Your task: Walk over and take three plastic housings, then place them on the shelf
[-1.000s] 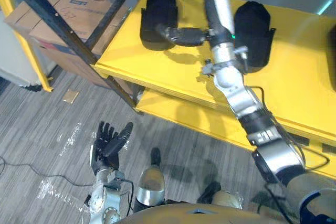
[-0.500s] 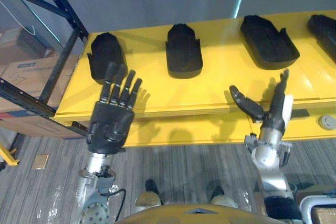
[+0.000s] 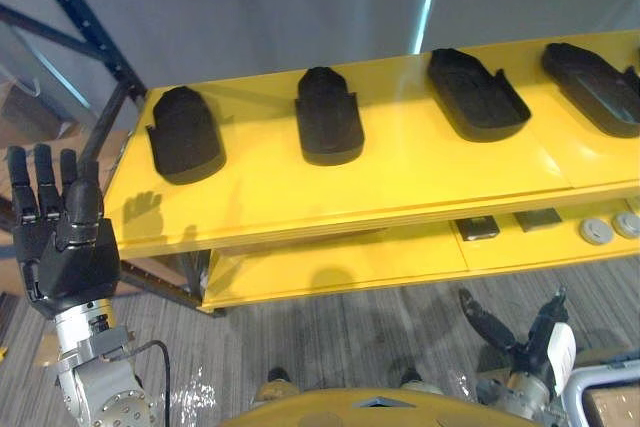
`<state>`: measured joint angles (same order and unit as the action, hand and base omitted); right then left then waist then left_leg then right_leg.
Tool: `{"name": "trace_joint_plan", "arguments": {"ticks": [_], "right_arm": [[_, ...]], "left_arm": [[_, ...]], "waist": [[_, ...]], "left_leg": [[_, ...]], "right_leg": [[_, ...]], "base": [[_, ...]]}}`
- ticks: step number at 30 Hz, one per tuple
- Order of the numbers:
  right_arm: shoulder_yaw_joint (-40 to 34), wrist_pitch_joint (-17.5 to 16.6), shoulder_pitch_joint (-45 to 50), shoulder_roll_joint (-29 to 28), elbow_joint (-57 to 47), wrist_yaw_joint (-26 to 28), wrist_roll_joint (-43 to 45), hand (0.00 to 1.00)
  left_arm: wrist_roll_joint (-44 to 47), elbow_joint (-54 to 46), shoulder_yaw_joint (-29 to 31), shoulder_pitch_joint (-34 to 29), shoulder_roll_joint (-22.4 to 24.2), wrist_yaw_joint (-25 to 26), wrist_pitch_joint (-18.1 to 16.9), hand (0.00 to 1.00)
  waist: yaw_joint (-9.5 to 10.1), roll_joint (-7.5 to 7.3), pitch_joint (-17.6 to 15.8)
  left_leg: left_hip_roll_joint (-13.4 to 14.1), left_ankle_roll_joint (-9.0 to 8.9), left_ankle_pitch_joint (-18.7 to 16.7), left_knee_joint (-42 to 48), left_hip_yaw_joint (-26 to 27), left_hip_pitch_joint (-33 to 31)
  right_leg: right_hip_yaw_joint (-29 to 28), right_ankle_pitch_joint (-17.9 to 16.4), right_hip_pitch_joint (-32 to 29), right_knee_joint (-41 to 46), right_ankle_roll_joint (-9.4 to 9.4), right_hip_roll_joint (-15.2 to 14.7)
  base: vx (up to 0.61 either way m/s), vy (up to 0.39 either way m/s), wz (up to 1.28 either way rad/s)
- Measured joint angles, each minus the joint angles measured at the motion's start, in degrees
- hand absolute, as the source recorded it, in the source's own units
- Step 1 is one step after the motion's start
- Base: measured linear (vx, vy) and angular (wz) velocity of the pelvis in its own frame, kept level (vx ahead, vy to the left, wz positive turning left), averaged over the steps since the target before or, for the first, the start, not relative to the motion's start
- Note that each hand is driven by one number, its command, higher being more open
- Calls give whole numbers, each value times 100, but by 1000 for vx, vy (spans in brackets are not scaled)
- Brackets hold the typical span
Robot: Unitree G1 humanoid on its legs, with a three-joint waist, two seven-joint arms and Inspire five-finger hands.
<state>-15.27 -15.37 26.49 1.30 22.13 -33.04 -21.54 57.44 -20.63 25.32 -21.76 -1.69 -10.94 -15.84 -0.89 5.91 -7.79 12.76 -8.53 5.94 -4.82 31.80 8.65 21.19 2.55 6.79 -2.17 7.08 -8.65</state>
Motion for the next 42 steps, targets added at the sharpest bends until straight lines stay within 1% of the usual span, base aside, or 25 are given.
{"name": "trace_joint_plan", "arguments": {"ticks": [1,2,3,6,7,10,11,12,14,15,17,19,20,21,23,25,27,29,30,31,33,36,39,42], "right_arm": [[6,19,47,0,62,19,0,100],[5,69,71,5,135,81,0,100],[6,103,69,15,196,146,2,100],[52,280,66,66,659,599,7,100],[63,423,67,78,837,829,170,100],[130,735,56,115,1277,1198,564,100],[135,976,37,122,1476,1468,896,100],[135,1031,8,123,1613,1568,1026,100],[147,1130,-15,123,1774,1680,1122,100],[163,1205,-30,137,1809,1746,1183,100],[242,1294,-45,224,1899,1861,1395,100],[237,1409,-160,382,2221,2164,1535,100],[236,1438,-196,409,2304,2235,1539,100],[235,1482,-275,451,2447,2373,1575,100],[227,1492,-290,492,2552,2482,1626,100],[219,1504,-336,521,2613,2582,1634,100],[138,1593,-431,522,2727,2746,1705,100],[5,1731,-546,527,2903,3011,1764,100],[-11,1768,-570,537,2929,3069,1765,100],[-58,1870,-652,570,3000,3214,1777,100],[-172,2006,-764,604,3119,3435,1814,100],[-270,2114,-859,633,3226,3692,2010,100],[-390,2136,-953,629,3350,3763,2018,100],[-449,2150,-992,628,3390,3766,2017,100]], "left_arm": [[-166,0,1,86,29,208,11,100],[-363,1,-7,213,52,405,49,100],[-481,1,-8,274,55,495,85,100],[-1167,9,-34,511,53,942,284,100],[-1424,38,-37,555,51,1080,377,100],[-1859,183,-131,578,-42,1278,611,100],[-2024,306,-196,578,-153,1371,791,100],[-2086,331,-215,578,-195,1435,920,100],[-2238,460,-261,582,-292,1477,1054,100],[-2263,604,-278,590,-414,1492,1132,100],[-2262,921,-349,715,-572,1508,1205,100],[-2262,1446,-429,1023,-718,1538,1311,100],[-2261,1538,-441,1084,-747,1536,1328,100],[-2261,1652,-467,1163,-803,1534,1329,100],[-2258,1720,-530,1273,-840,1490,1327,100],[-2234,1768,-575,1362,-906,1402,1213,100],[-2210,1837,-651,1512,-1032,1321,1063,100],[-2174,1828,-650,1741,-1063,1156,806,100],[-2170,1823,-650,1785,-1071,1135,743,100],[-2172,1816,-649,1846,-1084,1108,601,100],[-2176,1807,-649,1984,-1104,1056,504,100],[-2182,1766,-651,2056,-1164,940,349,100],[-2206,1418,-654,2127,-1168,897,328,100],[-2264,957,-661,2126,-1168,786,327,100]], "waist": [[-97,-2,61],[-117,-6,96],[-118,-12,115],[-148,-56,110],[-155,-61,107],[-161,-56,104],[-173,-47,108],[-189,-46,104],[-223,-46,104],[-239,-48,103],[-244,-54,100],[-242,-55,102],[-242,-62,100],[-250,-90,74],[-243,-126,71],[-251,-143,65],[-254,-146,63],[-247,-134,39],[-245,-130,32],[-250,-126,11],[-242,-133,-79],[-244,-134,-164],[-232,-178,-275],[-208,-186,-334]], "left_leg": [[0,-5,-12,0,28,-6],[0,-10,-21,1,93,7],[0,-13,-24,1,117,8],[-4,-12,-28,0,130,31],[-5,-13,-29,0,128,44],[-9,-11,-38,-2,124,91],[-11,-10,-46,-4,120,99],[-10,-6,-60,-5,120,94],[-12,16,-73,-6,136,80],[-12,14,-73,-8,160,74],[-15,7,-75,-8,212,75],[-27,-5,-64,-7,257,7],[-28,-3,-60,-7,259,-26],[-26,-3,-55,-5,278,-48],[-35,2,-42,-2,316,-104],[-49,11,-35,2,361,-115],[-52,12,-35,3,362,-108],[-53,12,-35,3,358,-102],[-53,12,-35,3,357,-99],[-53,13,-36,3,360,-86],[-53,14,-40,3,360,-24],[-60,29,-65,1,321,-21],[-84,37,-60,2,233,-30],[-127,51,-57,2,208,-25]], "right_leg": [[-31,11,-20,-1,0,2],[-91,22,-44,0,1,5],[-120,28,-63,2,1,6],[-138,38,-54,9,-2,3],[-137,37,-39,10,-2,0],[-133,35,20,9,-3,-4],[-129,32,16,9,-4,-6],[-126,31,0,8,-4,-6],[-146,28,-43,7,-6,-7],[-184,30,-75,4,-3,-5],[-244,35,-111,-3,-1,-4],[-291,78,-213,-11,-2,-10],[-294,90,-250,-14,-10,-10],[-331,113,-297,-18,-17,-4],[-373,138,-365,-18,-17,-6],[-426,157,-392,-13,-26,-13],[-432,157,-385,-13,-27,-14],[-434,156,-378,-9,-28,-16],[-434,155,-377,-7,-29,-17],[-434,152,-371,-5,-32,-18],[-427,138,-337,-2,-38,-20],[-398,114,-321,-3,-62,-32],[-324,136,-276,-3,-30,-59],[-297,141,-248,-3,-22,-97]], "base": [[30,2,-21],[29,3,-20],[23,4,-17],[2,-2,-4],[0,0,0],[0,0,0],[-32,-3,2],[-38,-2,0],[-31,0,-6],[-17,1,-13],[-4,3,-14],[5,6,-9],[16,-1,-8],[25,-4,-11],[54,-2,-11],[55,4,-7],[0,0,0],[0,0,0],[-32,-15,-1],[-45,-16,-4],[-54,-13,-4],[-41,-10,4],[-6,-3,11],[22,8,7]]}}
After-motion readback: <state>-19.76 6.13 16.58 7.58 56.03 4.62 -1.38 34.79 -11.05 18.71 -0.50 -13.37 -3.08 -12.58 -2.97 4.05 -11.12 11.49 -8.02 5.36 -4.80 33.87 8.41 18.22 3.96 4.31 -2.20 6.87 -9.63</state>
